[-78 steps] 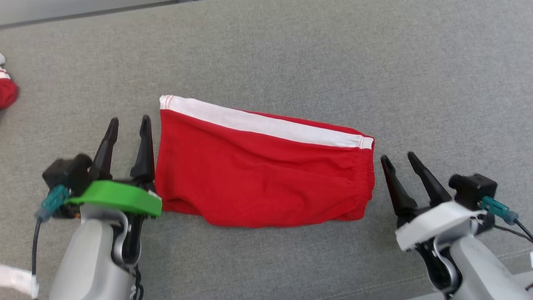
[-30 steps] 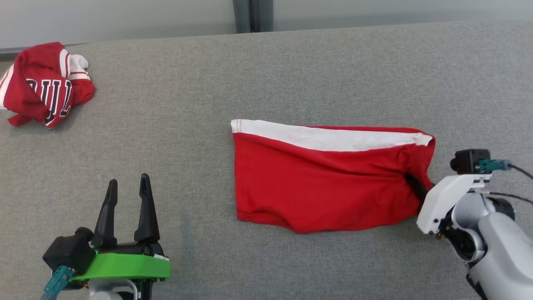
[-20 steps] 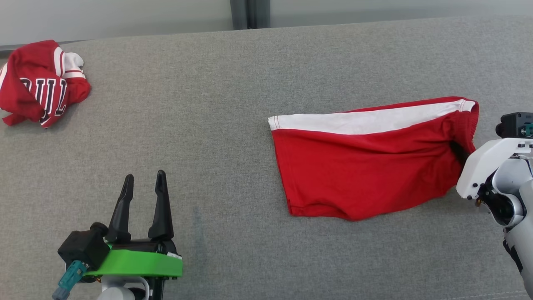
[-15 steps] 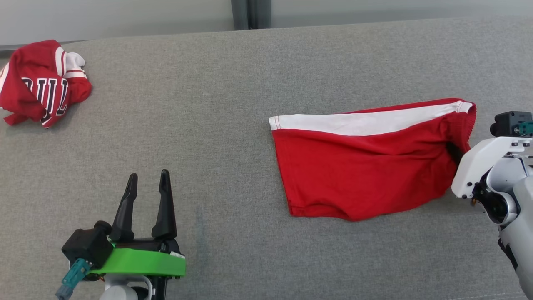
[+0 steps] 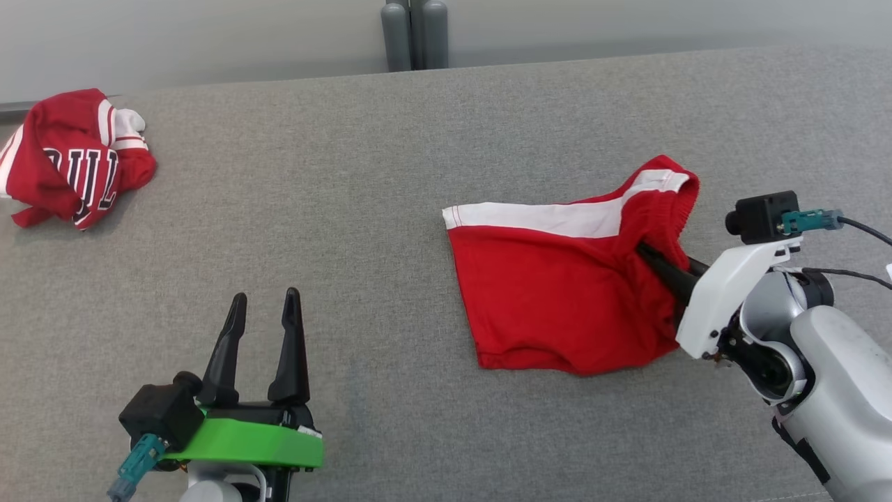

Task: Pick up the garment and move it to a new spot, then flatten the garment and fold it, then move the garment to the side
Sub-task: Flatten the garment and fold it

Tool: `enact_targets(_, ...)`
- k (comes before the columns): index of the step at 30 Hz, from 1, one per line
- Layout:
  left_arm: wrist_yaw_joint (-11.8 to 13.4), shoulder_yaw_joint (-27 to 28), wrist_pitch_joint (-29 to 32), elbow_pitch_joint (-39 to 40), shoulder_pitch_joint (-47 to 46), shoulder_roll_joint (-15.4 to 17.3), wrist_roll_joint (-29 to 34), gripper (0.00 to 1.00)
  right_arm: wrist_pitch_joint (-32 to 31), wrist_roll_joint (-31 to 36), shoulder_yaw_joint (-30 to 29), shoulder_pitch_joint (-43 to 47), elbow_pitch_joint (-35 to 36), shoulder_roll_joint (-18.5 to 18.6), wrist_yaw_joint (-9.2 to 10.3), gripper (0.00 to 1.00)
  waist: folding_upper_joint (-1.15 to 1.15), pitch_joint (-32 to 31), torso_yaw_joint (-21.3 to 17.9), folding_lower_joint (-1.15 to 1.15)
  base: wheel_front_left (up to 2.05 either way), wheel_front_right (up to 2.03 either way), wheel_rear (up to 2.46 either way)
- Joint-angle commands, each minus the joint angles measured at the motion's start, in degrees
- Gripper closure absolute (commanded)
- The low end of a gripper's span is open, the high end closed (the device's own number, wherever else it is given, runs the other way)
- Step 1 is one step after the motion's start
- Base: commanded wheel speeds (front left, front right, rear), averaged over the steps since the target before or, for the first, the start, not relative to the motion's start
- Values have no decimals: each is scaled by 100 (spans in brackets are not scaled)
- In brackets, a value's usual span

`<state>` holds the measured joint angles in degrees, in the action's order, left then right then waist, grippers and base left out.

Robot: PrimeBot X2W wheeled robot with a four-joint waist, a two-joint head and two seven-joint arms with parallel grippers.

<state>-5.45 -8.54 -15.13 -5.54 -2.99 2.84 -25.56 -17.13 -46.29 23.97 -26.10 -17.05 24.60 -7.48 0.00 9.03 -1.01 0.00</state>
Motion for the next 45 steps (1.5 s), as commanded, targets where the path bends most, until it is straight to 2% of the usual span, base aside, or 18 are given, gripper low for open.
enact_targets(1, 27, -9, -2, 23, 38, 11, -41, 0, -6, -83, 66, 70, 122, -36, -2, 100, 0, -50, -56, 0, 0, 0, 0)
enact_targets(5, 33, -50, -2, 22, 37, 10, -77, 0, -40, -183, 317, -12, 291, -315, -2, 100, 0, -90, -114, 0, 0, 0, 0)
enact_targets(9, 47, -114, -1, 0, -2, 11, -94, 0, -18, -97, 621, -202, 84, -683, -2, 100, 0, -119, -114, 0, 0, 0, 0)
enact_targets(16, 23, -227, -1, -56, -87, 10, -162, 0, 169, 114, 882, -606, -988, -1257, -2, 100, 0, -118, 92, 0, 0, 0, 0)
enact_targets(21, 54, -301, -2, -90, -104, 12, -207, 0, 303, 297, 995, -859, -1821, -1528, -2, 100, 0, -109, 322, 0, 0, 0, 0)
enact_targets(22, 60, -315, -1, -96, -99, 11, -224, 0, 324, 320, 1027, -896, -1928, -1564, -2, 91, 0, -111, 356, 0, 0, 0, 0)
enact_targets(23, 69, -327, -1, -99, -92, 11, -243, 0, 335, 318, 1068, -922, -2010, -1596, -2, 64, 0, -117, 391, 0, 0, 0, 0)
enact_targets(24, 75, -336, -2, -102, -79, 11, -252, 0, 382, 324, 1106, -962, -2084, -1627, -2, 18, 0, -126, 423, 0, 0, 0, 0)
enact_targets(25, 78, -343, -2, -107, -67, 11, -257, 0, 419, 324, 1130, -994, -2132, -1647, -2, 0, 0, -135, 444, 0, 0, 0, 0)
enact_targets(32, 103, -362, -1, -105, 64, 11, -307, 0, 725, 85, 1395, -1050, -2002, -1738, -2, 0, 0, -234, 467, 0, 0, 0, 0)
enact_targets(36, 106, -359, -1, -81, 100, 11, -266, 0, 1038, 125, 1494, -1084, -1813, -1605, -2, 0, 0, -267, 378, 0, 0, 0, 0)
enact_targets(40, 80, -342, -1, -93, 53, 12, -167, 0, 1607, 355, 1406, -1143, -1666, -1415, -2, 0, 0, -291, 274, 0, 0, 0, 0)
enact_targets(45, 56, -225, -1, -162, -106, 21, 35, 0, 2483, 817, 996, -1081, -1630, -1175, -2, 0, 0, -340, 107, 0, 0, 0, 0)
